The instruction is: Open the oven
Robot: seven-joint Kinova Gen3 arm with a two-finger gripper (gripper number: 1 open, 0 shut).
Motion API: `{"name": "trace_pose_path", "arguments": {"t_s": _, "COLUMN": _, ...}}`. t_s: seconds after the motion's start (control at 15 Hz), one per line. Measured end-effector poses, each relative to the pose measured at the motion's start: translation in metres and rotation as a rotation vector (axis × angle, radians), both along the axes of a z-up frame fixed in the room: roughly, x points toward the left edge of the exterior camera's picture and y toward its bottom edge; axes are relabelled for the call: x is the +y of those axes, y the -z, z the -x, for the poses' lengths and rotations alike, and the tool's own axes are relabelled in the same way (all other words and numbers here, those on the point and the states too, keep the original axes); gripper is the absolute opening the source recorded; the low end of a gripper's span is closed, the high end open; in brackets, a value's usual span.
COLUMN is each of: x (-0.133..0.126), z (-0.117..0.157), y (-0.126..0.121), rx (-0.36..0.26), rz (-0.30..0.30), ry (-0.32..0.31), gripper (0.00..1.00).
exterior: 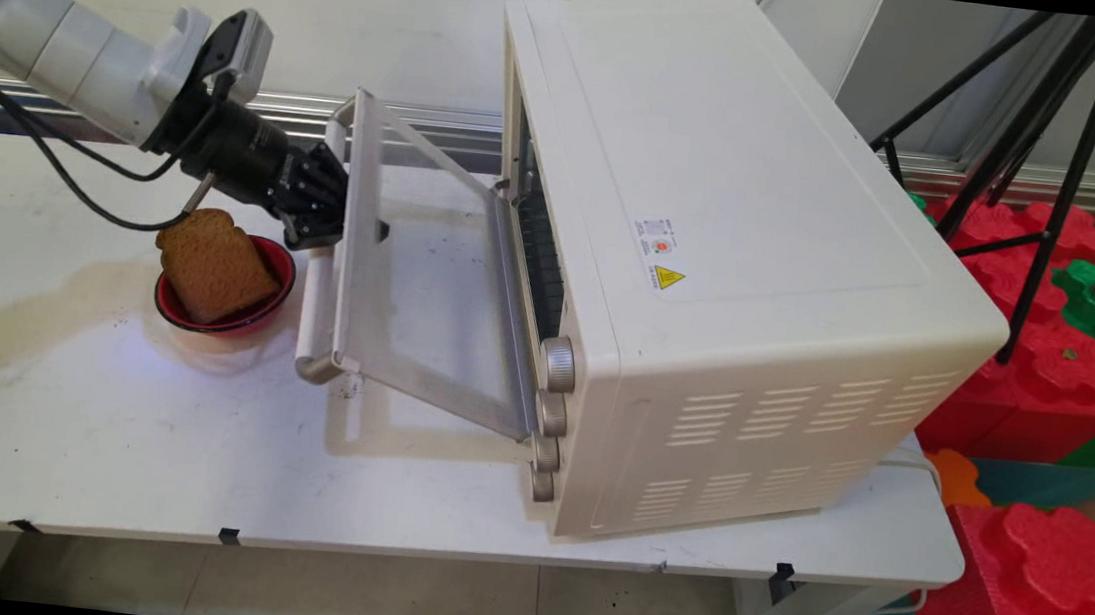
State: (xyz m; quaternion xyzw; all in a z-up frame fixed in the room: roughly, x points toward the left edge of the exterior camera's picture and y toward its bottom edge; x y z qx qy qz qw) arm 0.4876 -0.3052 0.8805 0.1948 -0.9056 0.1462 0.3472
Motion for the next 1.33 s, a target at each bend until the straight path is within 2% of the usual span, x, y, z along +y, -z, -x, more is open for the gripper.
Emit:
{"name": "trace_pose_path", "arguments": {"t_s": 0.87, "x": 0.018, "z": -0.037, "y": 0.046, "rx": -0.087, "rz": -0.072, "ry": -0.034, "gripper": 0.0}}
{"name": "trace_pose_path", "arguments": {"t_s": 1.33, "x": 0.029, "z": -0.047, "y": 0.048, "rx": -0.104, "rz": -0.086, "ry": -0.047, "gripper": 0.0}}
